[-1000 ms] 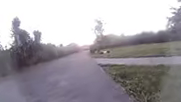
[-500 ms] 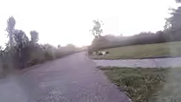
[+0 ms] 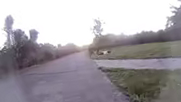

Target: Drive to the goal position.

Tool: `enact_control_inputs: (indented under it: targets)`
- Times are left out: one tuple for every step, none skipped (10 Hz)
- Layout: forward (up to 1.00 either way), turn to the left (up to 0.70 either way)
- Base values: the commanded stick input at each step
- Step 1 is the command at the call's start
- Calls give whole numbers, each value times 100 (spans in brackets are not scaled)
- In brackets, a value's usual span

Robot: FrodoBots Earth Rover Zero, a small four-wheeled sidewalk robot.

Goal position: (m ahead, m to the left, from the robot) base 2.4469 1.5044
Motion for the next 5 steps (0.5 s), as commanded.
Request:
enact_control_inputs:
  targets:
    - [70,14]
    - [70,14]
    - [70,2]
    - [70,1]
    - [70,0]
